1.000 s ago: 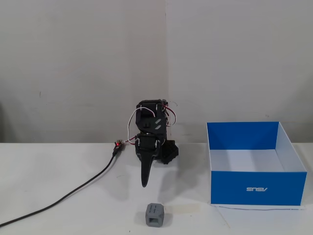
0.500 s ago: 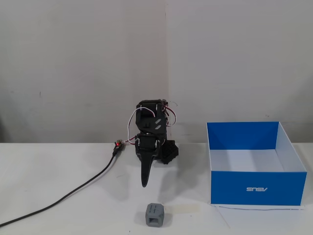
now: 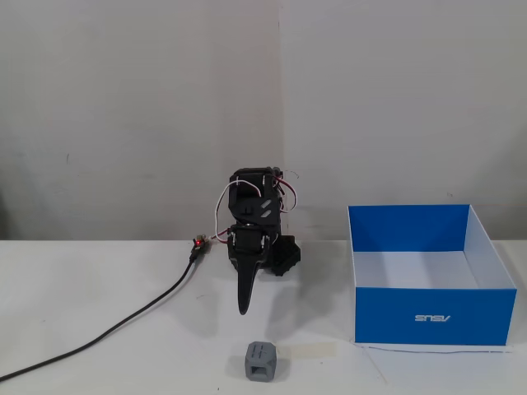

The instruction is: Pick the gray block and keep it in the box.

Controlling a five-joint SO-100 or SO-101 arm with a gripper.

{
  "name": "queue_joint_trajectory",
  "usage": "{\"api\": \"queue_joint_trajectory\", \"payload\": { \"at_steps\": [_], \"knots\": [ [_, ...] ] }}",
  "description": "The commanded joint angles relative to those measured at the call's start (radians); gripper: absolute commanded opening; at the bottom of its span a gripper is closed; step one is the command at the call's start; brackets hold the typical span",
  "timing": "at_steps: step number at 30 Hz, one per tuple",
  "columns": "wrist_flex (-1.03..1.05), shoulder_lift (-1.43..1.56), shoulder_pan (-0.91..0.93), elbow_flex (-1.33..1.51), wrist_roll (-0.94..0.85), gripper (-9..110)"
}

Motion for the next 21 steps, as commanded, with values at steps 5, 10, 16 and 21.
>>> {"api": "queue_joint_trajectory", "payload": {
  "at_steps": [5, 10, 16, 21],
  "knots": [
    [0.06, 0.118, 0.002, -0.018, 0.011, 0],
    [0.077, 0.112, 0.002, -0.098, 0.011, 0],
    [0.06, -0.112, -0.026, -0.255, 0.02, 0],
    [0.038, -0.394, -0.038, -0.433, 0.04, 0]
  ]
}}
